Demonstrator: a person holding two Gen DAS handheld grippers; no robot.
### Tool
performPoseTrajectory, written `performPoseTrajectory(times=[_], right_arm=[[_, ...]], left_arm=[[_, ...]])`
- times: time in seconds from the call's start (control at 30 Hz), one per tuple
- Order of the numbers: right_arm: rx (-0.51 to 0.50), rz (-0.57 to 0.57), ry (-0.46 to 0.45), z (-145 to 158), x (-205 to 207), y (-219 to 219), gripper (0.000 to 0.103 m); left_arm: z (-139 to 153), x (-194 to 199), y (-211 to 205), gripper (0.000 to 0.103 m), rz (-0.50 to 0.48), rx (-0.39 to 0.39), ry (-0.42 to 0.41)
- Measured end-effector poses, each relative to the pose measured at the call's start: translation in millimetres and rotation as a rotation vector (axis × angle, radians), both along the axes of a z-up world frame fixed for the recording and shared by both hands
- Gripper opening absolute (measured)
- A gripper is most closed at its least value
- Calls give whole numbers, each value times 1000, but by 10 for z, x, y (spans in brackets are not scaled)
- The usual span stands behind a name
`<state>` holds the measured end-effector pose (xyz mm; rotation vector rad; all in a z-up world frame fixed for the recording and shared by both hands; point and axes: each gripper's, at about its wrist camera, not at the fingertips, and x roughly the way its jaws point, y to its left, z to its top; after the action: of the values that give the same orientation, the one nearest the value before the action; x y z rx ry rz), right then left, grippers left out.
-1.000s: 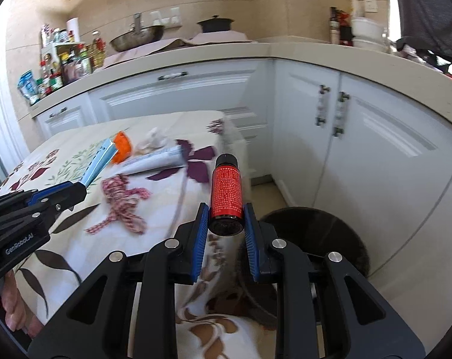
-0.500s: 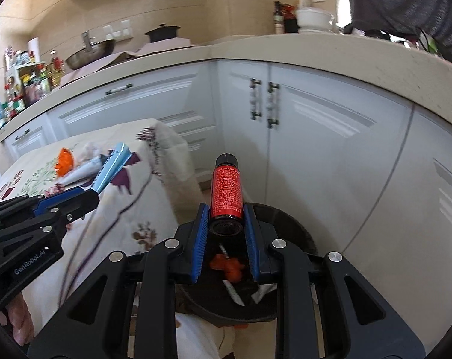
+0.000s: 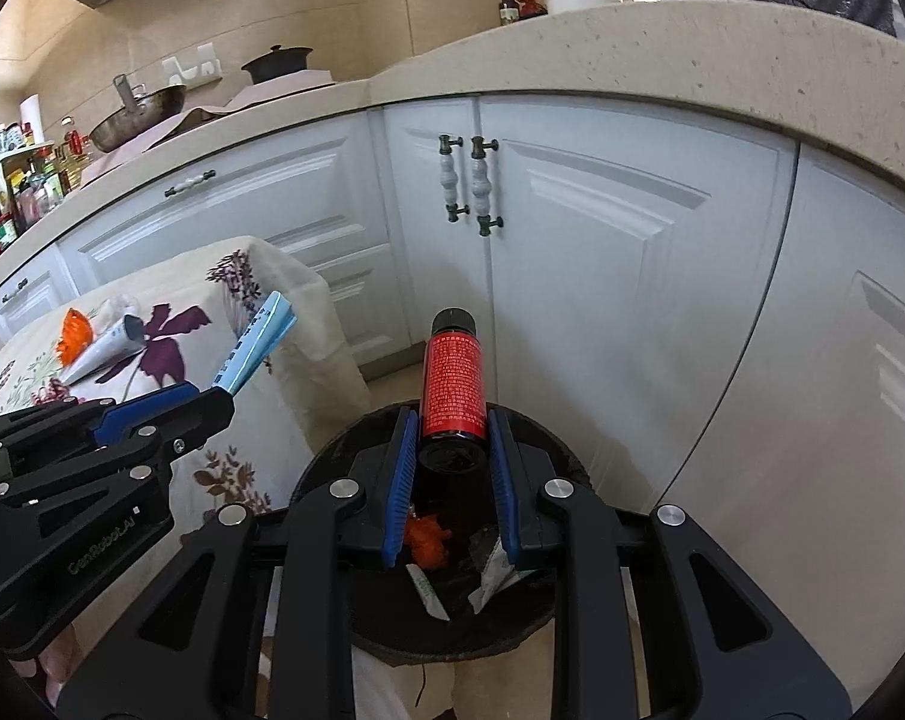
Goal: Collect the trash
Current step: 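Carry the blue tube and red bottle over the black bin and open both tools, then return both tools to the table and grasp the red checkered ribbon with the right tool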
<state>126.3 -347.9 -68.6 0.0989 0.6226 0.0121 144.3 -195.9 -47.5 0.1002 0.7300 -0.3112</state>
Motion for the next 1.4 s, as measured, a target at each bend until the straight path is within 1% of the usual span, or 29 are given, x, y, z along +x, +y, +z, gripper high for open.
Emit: performPoseTrajectory(times=[0.27, 0.37, 0.4, 0.47, 0.53, 0.57, 0.63, 0.7, 0.77, 0.83, 0.87, 0.97, 1.17, 1.27, 1.4], right_arm=[[2, -19, 3, -50, 97, -76, 23], [6, -40, 2, -92, 119, -96, 24], [11, -43, 7, -106, 133, -104, 28], [24, -59, 15, -128, 145, -121, 34], [22, -61, 12, -112, 147, -96, 36], [20, -58, 9, -92, 144, -65, 37], [20, -46, 3, -51, 142, -4, 37], [18, -21, -7, 8, 136, 109, 37], [19, 0, -16, 57, 118, 202, 38], [28, 37, -23, 117, 103, 344, 40], [32, 59, -30, 148, 95, 442, 44], [36, 116, -38, 222, 77, 699, 45], [34, 247, -49, 342, 41, 1267, 46], [28, 320, -44, 366, 31, 1596, 46], [8, 387, -31, 388, 16, 1916, 47]], left_arm=[[-43, 93, -64, 23, 15, 0, -6], [-80, 130, -68, 25, 26, 3, -11], [-96, 146, -69, 34, 29, 9, -7], [-98, 146, -46, 48, 38, 3, -3], [-52, 116, 15, 53, 49, -19, -11], [-28, 102, 35, 54, 50, -23, -16], [38, 63, 93, 60, 56, -25, -34], [123, -1, 205, 62, 71, -33, -58], [178, -37, 355, 68, 92, -84, -44], [229, -74, 491, 69, 120, -77, -48], [271, -105, 592, 69, 143, -77, -59], [371, -169, 852, 69, 178, -87, -70], [443, -341, 1430, 70, 281, -40, -97], [425, -412, 1740, 70, 348, -18, -91], [378, -492, 2085, 70, 422, -12, -78]])
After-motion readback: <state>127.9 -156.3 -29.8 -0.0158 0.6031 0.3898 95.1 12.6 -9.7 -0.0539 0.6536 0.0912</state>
